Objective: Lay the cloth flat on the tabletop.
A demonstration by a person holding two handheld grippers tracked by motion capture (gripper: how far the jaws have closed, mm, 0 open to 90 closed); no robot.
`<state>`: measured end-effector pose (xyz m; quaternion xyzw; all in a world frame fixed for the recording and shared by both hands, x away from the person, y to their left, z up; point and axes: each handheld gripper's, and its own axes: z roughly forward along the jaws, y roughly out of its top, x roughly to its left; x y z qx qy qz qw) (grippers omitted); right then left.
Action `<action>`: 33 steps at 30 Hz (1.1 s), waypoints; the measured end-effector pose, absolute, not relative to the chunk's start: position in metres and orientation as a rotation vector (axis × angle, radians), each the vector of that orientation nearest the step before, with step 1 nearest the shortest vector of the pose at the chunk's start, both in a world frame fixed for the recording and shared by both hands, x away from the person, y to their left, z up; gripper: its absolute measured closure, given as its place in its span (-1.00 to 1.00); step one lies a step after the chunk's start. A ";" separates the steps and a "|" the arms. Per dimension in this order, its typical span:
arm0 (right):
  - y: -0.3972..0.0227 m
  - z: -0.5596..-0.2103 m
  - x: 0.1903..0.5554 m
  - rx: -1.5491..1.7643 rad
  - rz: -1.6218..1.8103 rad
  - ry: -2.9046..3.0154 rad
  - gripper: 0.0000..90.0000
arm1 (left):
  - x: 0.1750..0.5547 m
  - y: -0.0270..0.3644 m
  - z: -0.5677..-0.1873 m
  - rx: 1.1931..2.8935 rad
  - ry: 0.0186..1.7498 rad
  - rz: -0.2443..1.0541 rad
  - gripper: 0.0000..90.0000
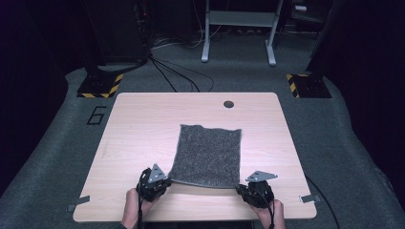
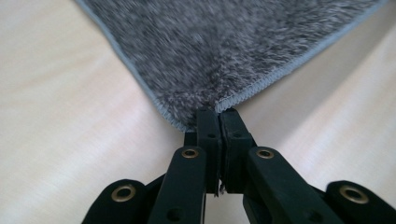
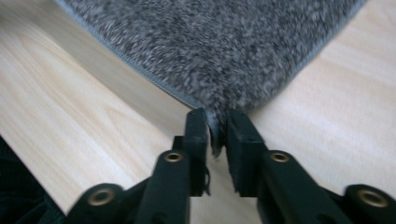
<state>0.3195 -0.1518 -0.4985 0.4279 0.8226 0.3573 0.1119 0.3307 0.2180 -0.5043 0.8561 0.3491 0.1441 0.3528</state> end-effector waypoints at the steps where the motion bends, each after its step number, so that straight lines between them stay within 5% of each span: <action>1: -0.154 -0.499 0.318 1.276 1.051 2.411 0.64 | 0.327 0.219 -0.507 2.225 0.905 0.346 0.88; 9: -0.184 -0.499 0.318 1.357 1.123 2.364 -0.17 | 0.317 0.237 -0.504 2.186 0.977 0.371 0.07; 17: -0.192 -0.483 0.342 1.399 1.134 2.249 -0.54 | 0.354 0.256 -0.486 2.092 1.055 0.376 -0.51; 33: -0.164 -0.499 0.404 1.444 0.975 2.241 -0.70 | 0.425 0.228 -0.508 2.157 1.125 0.428 -0.65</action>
